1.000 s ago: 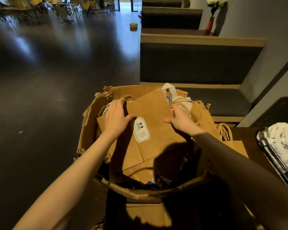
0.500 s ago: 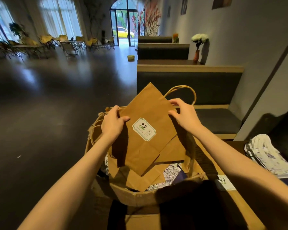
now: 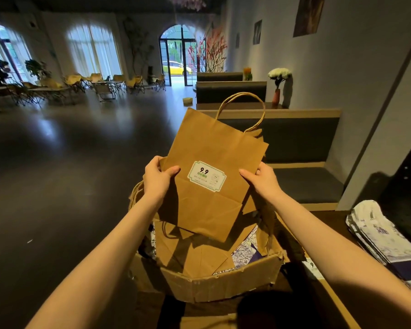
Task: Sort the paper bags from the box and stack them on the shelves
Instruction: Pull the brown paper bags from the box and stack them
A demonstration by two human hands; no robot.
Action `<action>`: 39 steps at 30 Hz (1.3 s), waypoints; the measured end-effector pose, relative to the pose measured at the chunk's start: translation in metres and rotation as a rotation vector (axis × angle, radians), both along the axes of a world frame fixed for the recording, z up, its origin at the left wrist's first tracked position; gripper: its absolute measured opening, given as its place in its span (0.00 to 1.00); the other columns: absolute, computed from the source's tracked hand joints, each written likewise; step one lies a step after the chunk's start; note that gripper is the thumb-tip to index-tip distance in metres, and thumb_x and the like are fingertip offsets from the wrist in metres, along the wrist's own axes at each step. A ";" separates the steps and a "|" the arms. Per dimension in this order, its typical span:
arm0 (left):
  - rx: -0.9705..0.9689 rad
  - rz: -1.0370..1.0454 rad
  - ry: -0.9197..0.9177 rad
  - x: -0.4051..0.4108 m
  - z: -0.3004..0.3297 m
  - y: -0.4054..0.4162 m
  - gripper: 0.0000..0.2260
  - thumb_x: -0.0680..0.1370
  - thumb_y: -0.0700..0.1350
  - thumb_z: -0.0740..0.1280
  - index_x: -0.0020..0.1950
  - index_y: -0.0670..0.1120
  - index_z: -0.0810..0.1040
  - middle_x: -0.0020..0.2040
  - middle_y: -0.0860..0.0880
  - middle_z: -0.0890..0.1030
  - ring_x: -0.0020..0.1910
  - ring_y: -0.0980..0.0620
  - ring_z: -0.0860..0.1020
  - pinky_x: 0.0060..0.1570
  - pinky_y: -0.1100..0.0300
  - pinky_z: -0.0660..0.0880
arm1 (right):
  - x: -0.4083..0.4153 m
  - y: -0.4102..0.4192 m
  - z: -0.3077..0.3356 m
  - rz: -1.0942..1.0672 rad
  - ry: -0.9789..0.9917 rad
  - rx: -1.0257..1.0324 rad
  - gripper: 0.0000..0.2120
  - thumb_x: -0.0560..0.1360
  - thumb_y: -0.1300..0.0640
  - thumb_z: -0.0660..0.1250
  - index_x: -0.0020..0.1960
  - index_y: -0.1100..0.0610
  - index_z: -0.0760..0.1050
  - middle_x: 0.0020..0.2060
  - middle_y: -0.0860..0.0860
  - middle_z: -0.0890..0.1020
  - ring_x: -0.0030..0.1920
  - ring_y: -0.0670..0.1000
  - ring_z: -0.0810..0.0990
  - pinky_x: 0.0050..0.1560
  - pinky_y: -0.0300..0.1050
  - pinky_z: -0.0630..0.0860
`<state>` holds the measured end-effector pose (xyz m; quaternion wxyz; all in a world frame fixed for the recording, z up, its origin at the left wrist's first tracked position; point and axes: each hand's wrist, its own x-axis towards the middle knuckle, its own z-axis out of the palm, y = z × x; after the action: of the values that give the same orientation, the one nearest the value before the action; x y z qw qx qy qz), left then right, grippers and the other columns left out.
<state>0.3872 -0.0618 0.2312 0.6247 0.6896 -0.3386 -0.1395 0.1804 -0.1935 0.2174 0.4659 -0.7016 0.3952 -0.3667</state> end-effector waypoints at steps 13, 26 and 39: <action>0.029 -0.163 -0.127 0.005 0.032 0.003 0.11 0.82 0.40 0.57 0.50 0.38 0.77 0.43 0.44 0.80 0.41 0.52 0.77 0.43 0.61 0.73 | -0.002 0.001 0.060 0.144 -0.037 -0.068 0.16 0.80 0.55 0.60 0.67 0.55 0.64 0.58 0.48 0.75 0.60 0.49 0.73 0.64 0.48 0.69; 0.081 -0.264 0.014 0.013 0.032 0.007 0.14 0.78 0.33 0.62 0.61 0.46 0.67 0.43 0.47 0.80 0.35 0.56 0.82 0.32 0.65 0.79 | -0.012 0.003 0.032 0.324 0.082 0.074 0.30 0.76 0.60 0.66 0.72 0.54 0.54 0.60 0.48 0.71 0.62 0.48 0.71 0.64 0.48 0.69; -0.091 -0.011 -0.306 0.017 0.028 -0.006 0.18 0.74 0.34 0.69 0.62 0.44 0.72 0.51 0.53 0.78 0.51 0.57 0.77 0.54 0.63 0.74 | 0.000 0.003 0.031 0.020 -0.083 -0.205 0.28 0.75 0.64 0.67 0.71 0.56 0.60 0.65 0.51 0.72 0.65 0.49 0.70 0.67 0.49 0.68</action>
<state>0.4038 -0.0675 0.2591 0.5956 0.6721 -0.4394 -0.0209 0.1807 -0.1900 0.2483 0.4115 -0.7335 0.3291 -0.4294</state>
